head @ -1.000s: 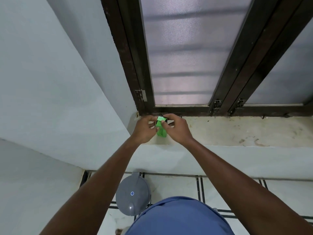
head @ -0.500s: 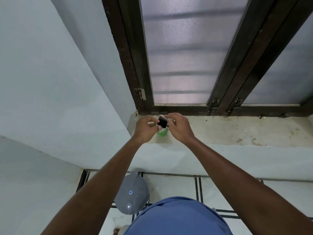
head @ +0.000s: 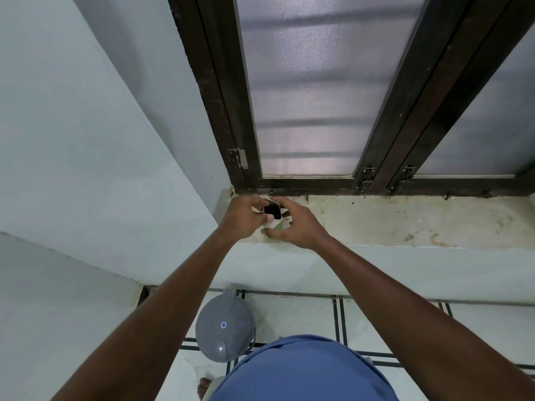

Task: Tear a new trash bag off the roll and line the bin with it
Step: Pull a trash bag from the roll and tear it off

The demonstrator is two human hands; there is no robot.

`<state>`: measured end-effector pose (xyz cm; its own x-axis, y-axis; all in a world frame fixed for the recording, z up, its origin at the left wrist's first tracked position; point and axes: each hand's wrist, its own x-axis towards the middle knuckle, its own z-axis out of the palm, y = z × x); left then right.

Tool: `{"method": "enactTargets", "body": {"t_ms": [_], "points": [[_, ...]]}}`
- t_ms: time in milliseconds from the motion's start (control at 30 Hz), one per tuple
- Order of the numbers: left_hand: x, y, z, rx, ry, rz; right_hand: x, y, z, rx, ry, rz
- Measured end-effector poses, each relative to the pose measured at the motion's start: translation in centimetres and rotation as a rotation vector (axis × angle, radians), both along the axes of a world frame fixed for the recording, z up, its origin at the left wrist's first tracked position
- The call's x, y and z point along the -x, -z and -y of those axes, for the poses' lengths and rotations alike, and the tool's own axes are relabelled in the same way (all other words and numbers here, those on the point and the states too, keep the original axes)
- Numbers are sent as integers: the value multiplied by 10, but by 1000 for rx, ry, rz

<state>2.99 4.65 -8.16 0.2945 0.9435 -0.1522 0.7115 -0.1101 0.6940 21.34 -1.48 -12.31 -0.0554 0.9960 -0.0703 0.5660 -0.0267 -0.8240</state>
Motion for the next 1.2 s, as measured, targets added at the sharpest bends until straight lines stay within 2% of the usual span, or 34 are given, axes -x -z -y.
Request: {"method": "enactTargets", "body": {"t_ms": [100, 300, 433, 500, 567, 667, 900, 967, 1067, 1200], "points": [[-1, -7, -3, -81, 145, -251, 0, 3, -1, 28, -21, 28], [-19, -11, -6, 89, 11, -79, 8, 6, -9, -51, 36, 96], [-27, -16, -16, 208, -119, -142, 15, 6, -14, -82, 59, 181], [-28, -22, -21, 214, -105, -218, 18, 7, -16, -89, 63, 200], [-29, -26, -26, 173, -55, -323, 21, 9, -17, -83, 52, 189], [-32, -31, -24, 7, -15, -488, 23, 12, -17, -70, 60, 160], [-18, -45, -34, 169, 158, -543, 26, 19, -13, -42, 20, 157], [-14, -50, -32, 136, 155, -563, 28, 17, -14, -32, 28, 145], [-6, -58, -29, 80, 54, -494, 32, 17, -19, -19, 78, 163], [4, -86, -26, -37, -14, -430, 27, 20, -31, -71, 192, 396]]}}
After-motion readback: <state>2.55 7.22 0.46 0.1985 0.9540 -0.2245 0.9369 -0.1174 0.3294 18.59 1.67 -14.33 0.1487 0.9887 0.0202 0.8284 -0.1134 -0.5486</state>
